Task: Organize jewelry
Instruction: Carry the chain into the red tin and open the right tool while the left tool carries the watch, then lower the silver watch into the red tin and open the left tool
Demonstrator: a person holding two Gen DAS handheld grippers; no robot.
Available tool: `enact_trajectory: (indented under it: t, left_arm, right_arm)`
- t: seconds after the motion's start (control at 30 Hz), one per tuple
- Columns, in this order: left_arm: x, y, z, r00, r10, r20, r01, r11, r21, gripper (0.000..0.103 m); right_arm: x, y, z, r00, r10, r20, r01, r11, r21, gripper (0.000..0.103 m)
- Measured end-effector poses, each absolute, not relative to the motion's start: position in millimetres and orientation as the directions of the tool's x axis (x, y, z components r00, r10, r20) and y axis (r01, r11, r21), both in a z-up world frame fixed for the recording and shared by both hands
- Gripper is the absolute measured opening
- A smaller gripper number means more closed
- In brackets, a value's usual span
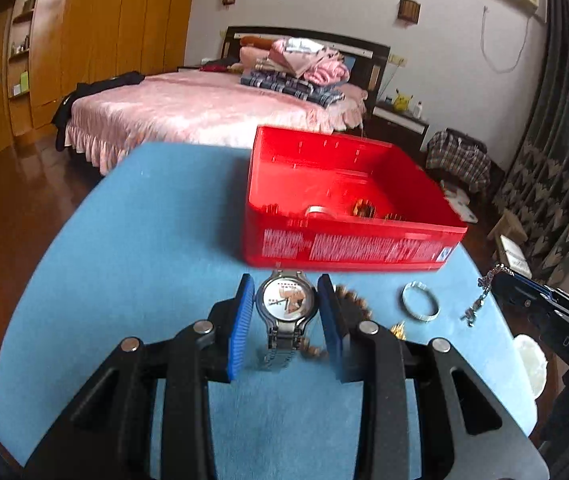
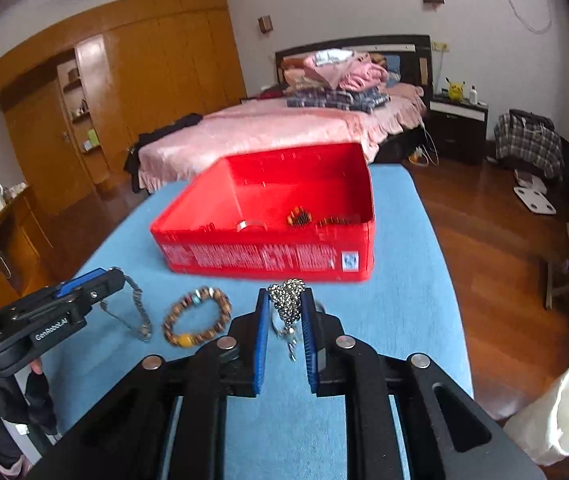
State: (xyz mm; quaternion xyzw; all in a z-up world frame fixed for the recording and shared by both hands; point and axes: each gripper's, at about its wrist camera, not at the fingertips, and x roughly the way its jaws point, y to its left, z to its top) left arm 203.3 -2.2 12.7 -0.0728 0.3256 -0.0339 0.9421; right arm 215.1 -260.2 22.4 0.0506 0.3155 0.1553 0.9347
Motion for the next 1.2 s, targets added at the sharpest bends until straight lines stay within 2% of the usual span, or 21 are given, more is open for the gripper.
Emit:
enact_trajectory:
  t: [0.4, 0.67, 0.97, 1.2]
  left_arm:
    - [223, -7, 59, 0.851, -0.144, -0.505, 0.054, 0.981, -0.188, 0.031]
    - [265, -26, 84, 0.881, -0.176, -0.438, 0.105, 0.978, -0.183, 0.031]
    - [318, -40, 68, 0.868, -0.205, -0.452, 0.134, 0.974, -0.184, 0.031]
    - [342, -37, 41, 0.842, -0.185, -0.506, 0.115, 0.979, -0.167, 0.031]
  right_arm:
    - [250, -253, 80, 0.8, 0.357, -0.482, -0.321, 0.934, 0.158, 0.016]
    - [292, -249, 84, 0.804, 0.368, -0.467, -0.323, 0.93, 0.176, 0.016]
    - [332, -242, 56, 0.787, 0.369, -0.494, -0.319, 0.929, 0.186, 0.016]
    - [353, -239, 31, 0.769, 0.357, -0.53, -0.299, 0.934, 0.195, 0.016]
